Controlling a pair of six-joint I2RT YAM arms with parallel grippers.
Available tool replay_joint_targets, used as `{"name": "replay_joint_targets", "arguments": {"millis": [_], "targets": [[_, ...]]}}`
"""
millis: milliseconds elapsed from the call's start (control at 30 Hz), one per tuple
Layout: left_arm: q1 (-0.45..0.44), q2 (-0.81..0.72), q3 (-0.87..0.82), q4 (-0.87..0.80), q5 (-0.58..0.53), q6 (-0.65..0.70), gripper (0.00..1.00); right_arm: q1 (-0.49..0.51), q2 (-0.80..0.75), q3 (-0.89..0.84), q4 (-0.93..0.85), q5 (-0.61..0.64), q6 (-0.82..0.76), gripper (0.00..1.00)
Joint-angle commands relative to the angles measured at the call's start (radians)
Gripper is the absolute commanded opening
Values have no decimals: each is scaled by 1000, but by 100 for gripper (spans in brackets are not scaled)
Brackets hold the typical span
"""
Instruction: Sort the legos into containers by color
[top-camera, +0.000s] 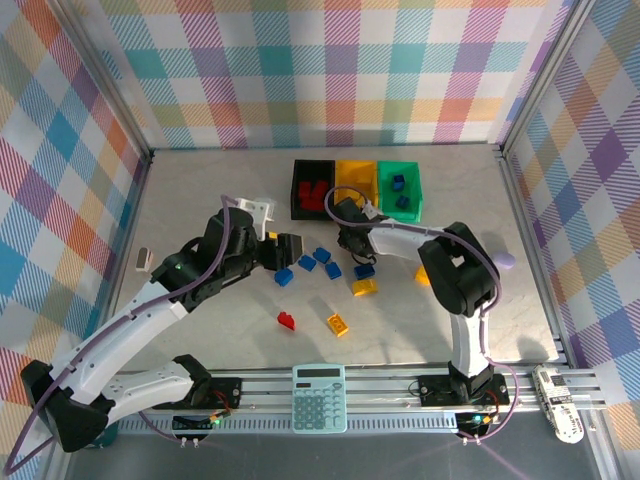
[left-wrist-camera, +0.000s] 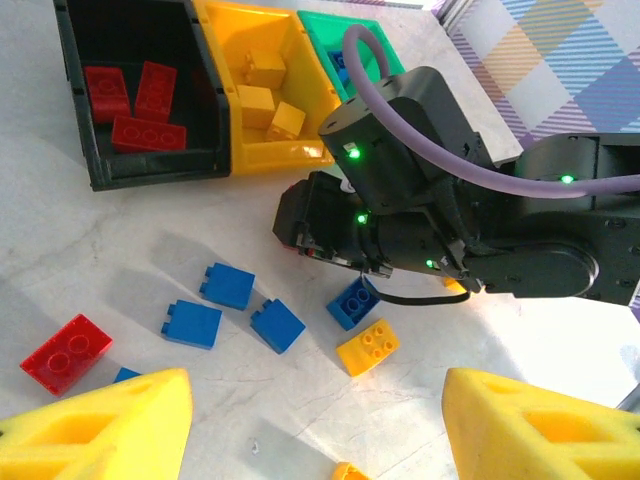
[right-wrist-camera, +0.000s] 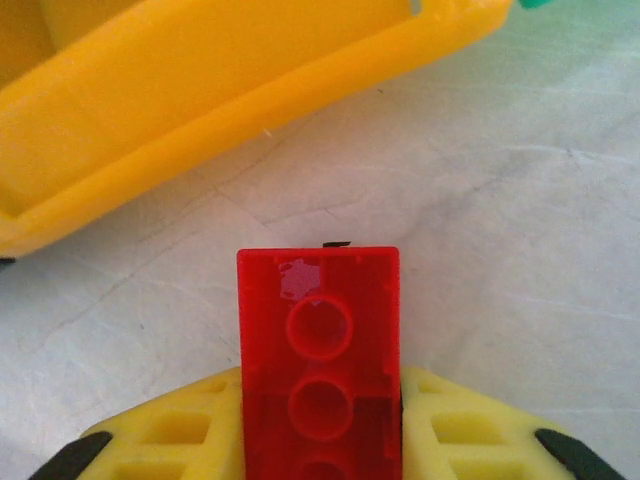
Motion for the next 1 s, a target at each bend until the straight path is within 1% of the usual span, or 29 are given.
{"name": "replay_joint_targets", "arguments": {"millis": [0, 267, 433, 533, 700, 833, 967], "targets": [[-23, -18, -12, 17, -30, -6, 66, -4, -59, -66, 30, -26, -72, 28], [-45, -2, -26, 50, -90, -33, 66, 1, -221, -144, 81, -63, -208, 27], [-64, 16, -36, 72, -144, -52, 64, 1, -281, -121, 129, -138, -325, 26], [-74, 31, -36, 73, -157, -57, 64, 1, -273, -58, 133, -195, -399, 26], [-89, 29, -34, 29, -195, -57, 63, -6, -223, 69, 114, -286, -543, 26], [-95, 6, -51, 6, -218, -69, 63, -13, -158, 190, 68, -306, -602, 26], [-99, -4, -50, -34, -243, -73, 63, -28, -60, 328, 17, -311, -614, 27]]}}
